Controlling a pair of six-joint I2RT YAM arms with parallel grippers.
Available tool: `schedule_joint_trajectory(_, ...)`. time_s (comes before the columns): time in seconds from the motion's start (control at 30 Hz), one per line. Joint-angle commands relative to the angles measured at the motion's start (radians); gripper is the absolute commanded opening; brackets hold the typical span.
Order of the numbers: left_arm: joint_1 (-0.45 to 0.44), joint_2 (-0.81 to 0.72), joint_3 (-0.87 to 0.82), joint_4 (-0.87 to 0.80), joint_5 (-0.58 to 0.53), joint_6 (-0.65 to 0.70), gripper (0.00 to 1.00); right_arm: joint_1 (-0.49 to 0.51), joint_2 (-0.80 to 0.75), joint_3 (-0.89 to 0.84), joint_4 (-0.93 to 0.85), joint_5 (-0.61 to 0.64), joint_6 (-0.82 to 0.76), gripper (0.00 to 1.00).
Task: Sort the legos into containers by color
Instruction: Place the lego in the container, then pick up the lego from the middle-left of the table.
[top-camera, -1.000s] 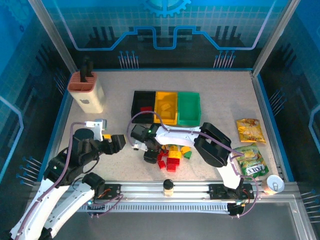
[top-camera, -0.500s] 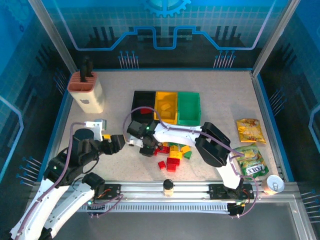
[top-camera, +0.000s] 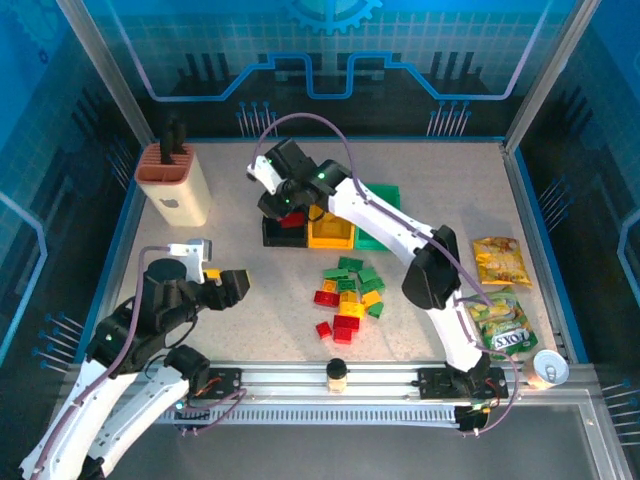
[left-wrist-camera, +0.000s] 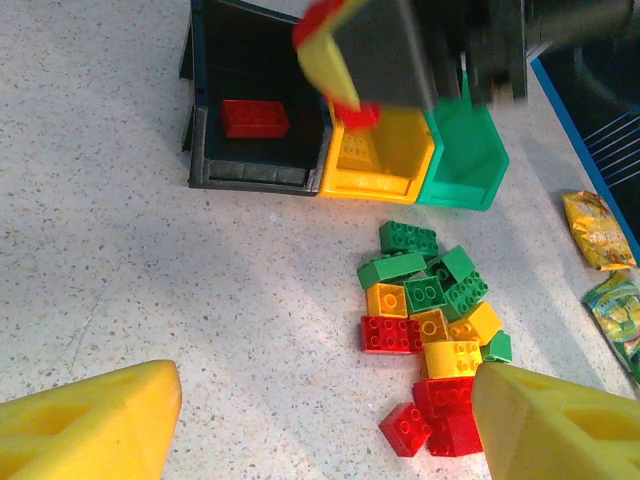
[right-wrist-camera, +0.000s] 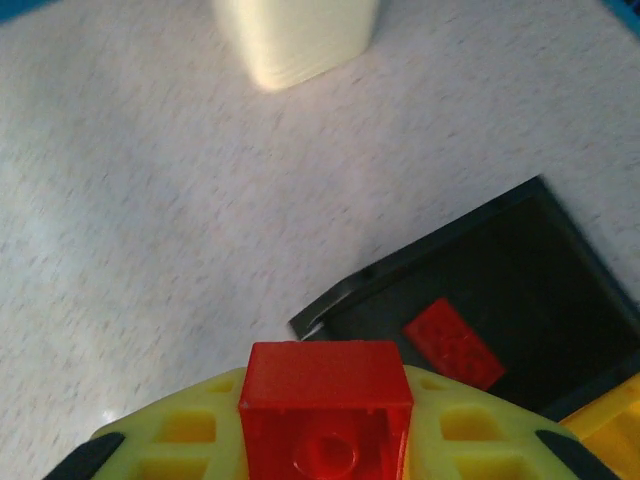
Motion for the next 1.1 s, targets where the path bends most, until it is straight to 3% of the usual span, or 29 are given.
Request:
schedule_joint_trajectory(0.0, -0.007, -0.01, -0.011, -0.001, -0.012, -0.012, 0.77, -0.028, 0.12, 0.083, -0.034, -0.023, 0.063, 0.27)
schedule_joint_trajectory(0.33, -0.008, -0.008, -0.014, 0.002, -0.007, -0.014, 0.77, -0.064, 0.286, 0.25, -0.001, 0.061, 0.105, 0.31)
schedule_joint_trajectory(0.4, -0.008, -0.001, -0.017, 0.005, -0.01, -0.014, 0.77, -0.063, 0.284, 0.255, -0.002, 0.062, 0.11, 0.44)
schedule_joint_trajectory(0.47, -0.008, 0.016, -0.016, 0.002, -0.02, -0.011, 0.76, -0.06, 0.263, 0.257, -0.004, 0.063, 0.111, 0.71)
schedule_joint_trajectory(0.6, -0.008, 0.077, -0.003, -0.007, -0.012, -0.002, 0.76, -0.044, 0.146, 0.219, 0.012, 0.102, 0.109, 0.76)
schedule_joint_trajectory(0.77, -0.043, 0.158, 0.018, -0.004, 0.006, 0.01, 0.74, -0.009, -0.109, 0.013, 0.1, 0.115, 0.077, 0.77)
schedule_joint_trajectory(1.07, -0.398, 0.53, 0.089, 0.075, -0.122, 0.018, 0.78, -0.013, -0.582, -0.579, 0.329, 0.121, 0.115, 0.8)
